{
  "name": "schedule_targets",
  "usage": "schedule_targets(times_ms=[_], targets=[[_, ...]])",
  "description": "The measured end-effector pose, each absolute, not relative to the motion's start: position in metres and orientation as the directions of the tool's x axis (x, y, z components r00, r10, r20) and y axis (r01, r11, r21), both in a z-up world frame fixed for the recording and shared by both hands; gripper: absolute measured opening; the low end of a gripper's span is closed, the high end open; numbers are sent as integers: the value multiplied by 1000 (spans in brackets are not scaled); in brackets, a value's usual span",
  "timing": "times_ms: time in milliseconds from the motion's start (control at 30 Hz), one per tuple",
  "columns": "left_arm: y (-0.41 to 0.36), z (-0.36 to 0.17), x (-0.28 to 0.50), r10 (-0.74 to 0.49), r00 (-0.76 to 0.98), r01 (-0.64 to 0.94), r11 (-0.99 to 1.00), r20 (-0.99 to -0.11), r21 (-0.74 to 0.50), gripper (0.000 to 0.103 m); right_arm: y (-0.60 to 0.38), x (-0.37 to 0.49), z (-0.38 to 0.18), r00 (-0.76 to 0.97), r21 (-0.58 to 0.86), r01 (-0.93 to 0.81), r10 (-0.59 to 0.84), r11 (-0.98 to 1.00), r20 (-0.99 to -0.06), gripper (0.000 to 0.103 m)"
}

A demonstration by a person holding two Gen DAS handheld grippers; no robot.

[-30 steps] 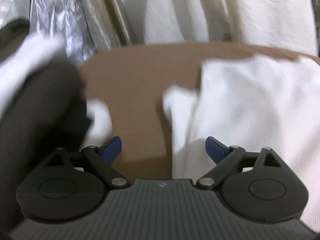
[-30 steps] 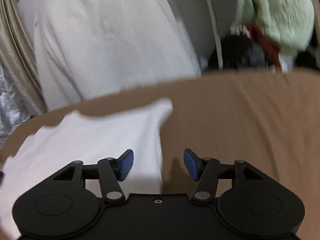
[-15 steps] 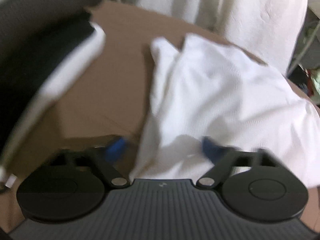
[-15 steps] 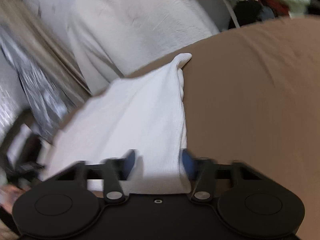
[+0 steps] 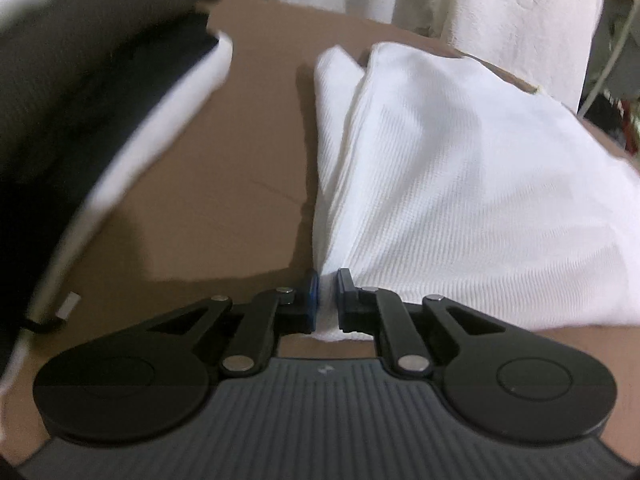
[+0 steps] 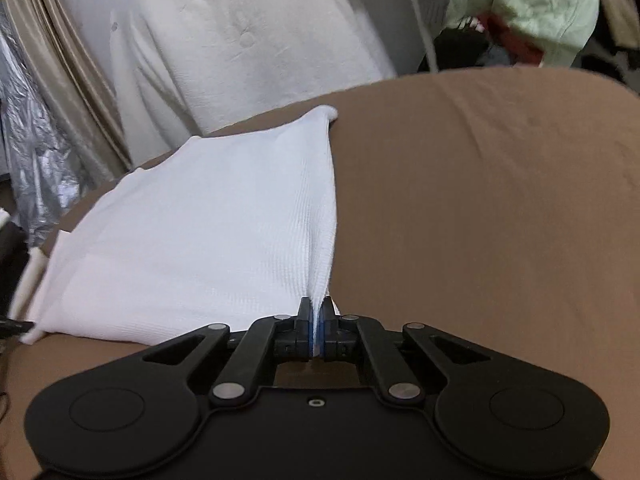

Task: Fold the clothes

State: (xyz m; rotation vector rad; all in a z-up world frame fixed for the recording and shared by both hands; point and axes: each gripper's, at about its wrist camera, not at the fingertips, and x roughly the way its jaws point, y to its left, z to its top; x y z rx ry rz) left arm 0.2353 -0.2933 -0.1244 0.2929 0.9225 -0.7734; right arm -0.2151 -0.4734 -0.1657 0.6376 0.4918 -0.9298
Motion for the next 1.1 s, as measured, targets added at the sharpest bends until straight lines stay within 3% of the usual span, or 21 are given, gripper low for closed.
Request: schedule_targets(times_ms=[100,167,233,267,333,500,567,667,733,800,867,900,1033,1100], targets=[[-280,-123,231,-443,350,657,744,-826,-121,14,-469,-214,-154,396,172,906,-626,388,-672,4],[-266,-123,235,-454,283,591,776,-845,-219,28,-467,-214,-146,312,92,933,-657,347,-687,13],[-256,-128,237,-498,201,520,784,-843,-339,39,-472,-227,-144,360,208,930,-628,305,-690,19],[-252,-130,236,-529,168,490,777,-832,-396,46,-473,-236,-145,424,320,906,-595,277,-683,34],[-246,-135,231,-589,115,440,752,-800,-491,53,-473,-247,-152,518,483,847,-546,221,-658,51],[-259,-151,235,-679,69,335,706,-731,-624,78,-471,-248,-171,658,668,728,-433,157,-616,55],[-268,-158,239,-707,62,296,687,-705,-663,98,-472,-242,-176,699,704,690,-402,165,-591,55],[-280,-164,242,-735,71,260,666,-674,-699,103,-480,-233,-184,783,781,594,-362,192,-506,55],[-290,-164,241,-732,116,290,671,-671,-682,101,-488,-222,-188,785,786,591,-353,182,-509,57],[-298,-164,239,-728,163,327,677,-666,-659,87,-496,-211,-193,785,787,592,-344,172,-516,64],[-307,-161,238,-692,214,403,706,-690,-583,21,-504,-200,-197,784,788,594,-335,161,-522,65],[-311,-160,239,-685,227,419,710,-692,-566,11,-502,-200,-199,786,794,588,-344,154,-515,66],[-317,-152,237,-670,271,473,718,-691,-510,7,-519,-184,-207,779,828,550,-426,112,-460,65],[-316,-139,230,-662,310,518,720,-683,-462,6,-525,-175,-209,755,819,564,-468,104,-460,45]])
